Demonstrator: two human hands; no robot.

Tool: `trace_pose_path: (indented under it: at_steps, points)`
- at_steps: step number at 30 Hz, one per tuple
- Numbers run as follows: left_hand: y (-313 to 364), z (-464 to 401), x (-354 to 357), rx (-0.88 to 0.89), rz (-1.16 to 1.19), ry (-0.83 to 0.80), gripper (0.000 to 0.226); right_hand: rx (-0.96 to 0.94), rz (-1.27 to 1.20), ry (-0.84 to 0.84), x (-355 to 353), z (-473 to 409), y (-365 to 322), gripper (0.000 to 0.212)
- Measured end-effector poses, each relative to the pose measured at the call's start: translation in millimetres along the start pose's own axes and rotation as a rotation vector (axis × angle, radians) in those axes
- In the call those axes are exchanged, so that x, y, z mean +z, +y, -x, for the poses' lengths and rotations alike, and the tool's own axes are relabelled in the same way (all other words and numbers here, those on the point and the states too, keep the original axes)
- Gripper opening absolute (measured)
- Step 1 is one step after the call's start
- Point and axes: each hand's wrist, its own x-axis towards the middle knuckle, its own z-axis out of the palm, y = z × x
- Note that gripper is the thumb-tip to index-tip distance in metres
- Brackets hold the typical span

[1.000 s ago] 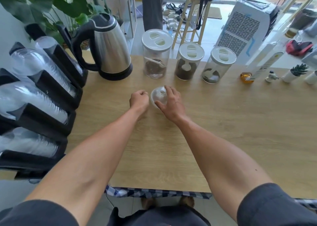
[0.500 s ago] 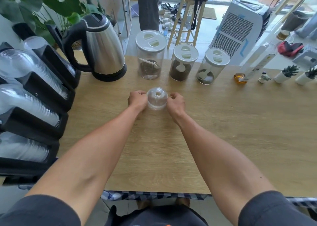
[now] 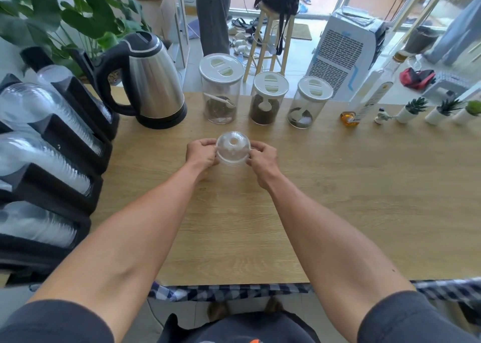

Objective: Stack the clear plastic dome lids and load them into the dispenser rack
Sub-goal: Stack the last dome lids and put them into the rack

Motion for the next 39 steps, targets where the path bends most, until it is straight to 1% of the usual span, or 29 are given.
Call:
trace_pose_path:
  at_steps: [5, 8, 11, 14, 19, 26, 31, 35, 38, 39]
  points:
    - [10, 29, -17, 0.052, 0.016, -0.005, 0.018, -0.054, -0.006, -0.020, -1, 22, -18, 0.026]
    - [18, 51, -28, 0.088, 0.037, 0.012, 0.022, -0.086, -0.010, -0.066, -2, 33, -28, 0.028]
    - [24, 76, -39, 0.122, 0.056, 0.060, 0.020, -0.109, -0.006, -0.122, -1, 48, -36, 0.020]
    - [29, 103, -50, 0.155, 0.084, 0.111, 0.011, -0.129, -0.012, -0.169, 1, 65, -46, 0.019]
    - [38, 146, -78, 0.225, 0.099, 0.233, 0.017, -0.183, -0.002, -0.246, 14, 96, -60, 0.021]
    - [51, 200, -150, 0.339, 0.053, 0.396, 0.015, -0.242, -0.093, -0.388, 55, 153, -78, 0.013]
    - [64, 232, -205, 0.371, 0.032, 0.489, 0.020, -0.299, -0.067, -0.485, 88, 201, -96, 0.016]
    - [67, 250, -256, 0.353, -0.003, 0.516, 0.014, -0.320, -0.062, -0.528, 125, 236, -102, 0.016]
    - [67, 259, -293, 0.335, -0.031, 0.517, 0.019, -0.305, -0.071, -0.549, 155, 256, -101, 0.013]
    - [67, 261, -305, 0.334, -0.063, 0.517, 0.017, -0.302, -0.073, -0.549, 164, 262, -101, 0.013]
